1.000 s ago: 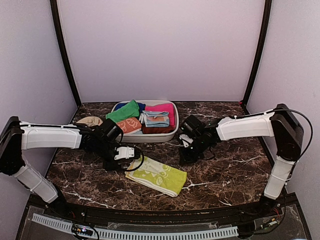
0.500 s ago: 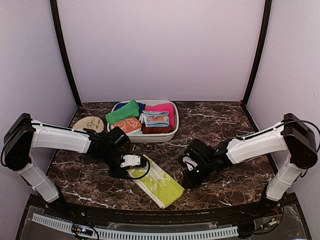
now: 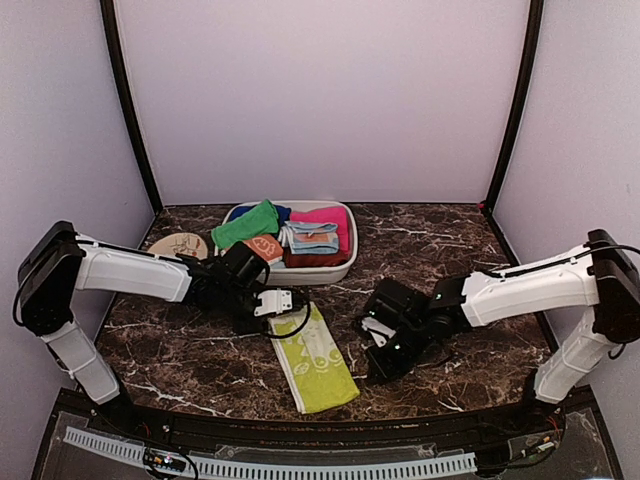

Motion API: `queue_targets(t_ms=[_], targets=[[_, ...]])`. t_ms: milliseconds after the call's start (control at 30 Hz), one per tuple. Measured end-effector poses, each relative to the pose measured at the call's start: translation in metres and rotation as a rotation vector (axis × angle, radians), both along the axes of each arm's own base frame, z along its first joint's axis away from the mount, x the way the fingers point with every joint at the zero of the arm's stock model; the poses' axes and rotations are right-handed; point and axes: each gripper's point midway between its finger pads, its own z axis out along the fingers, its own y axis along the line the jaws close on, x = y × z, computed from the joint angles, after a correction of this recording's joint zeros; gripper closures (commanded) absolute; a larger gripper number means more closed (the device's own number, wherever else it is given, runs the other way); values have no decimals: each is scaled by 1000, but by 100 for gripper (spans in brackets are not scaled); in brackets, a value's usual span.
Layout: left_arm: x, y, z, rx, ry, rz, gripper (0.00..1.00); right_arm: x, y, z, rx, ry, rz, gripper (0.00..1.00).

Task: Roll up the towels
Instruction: Rotate the towel at the center of the board.

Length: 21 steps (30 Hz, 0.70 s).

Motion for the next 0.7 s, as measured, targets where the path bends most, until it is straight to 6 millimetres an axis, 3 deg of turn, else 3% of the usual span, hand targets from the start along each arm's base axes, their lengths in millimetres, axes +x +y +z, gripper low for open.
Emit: queue_targets(t_ms=[100,233,367,500,700], targets=[[5,4,14,-16,-33,-4,40,19,4,30,42,-57,17,100],[11,15,45,-70,-96,18,35,65,29,70,139,-155,28,100],[17,27,74,-142,-130,60,35,109,94,86,209,-230,127,100],[23,44,87,-184,-136,108,35,133,138,59,227,-255,228,100],[13,68,73,-174,-83,139,35,134,146,3,193,-203,292,100]])
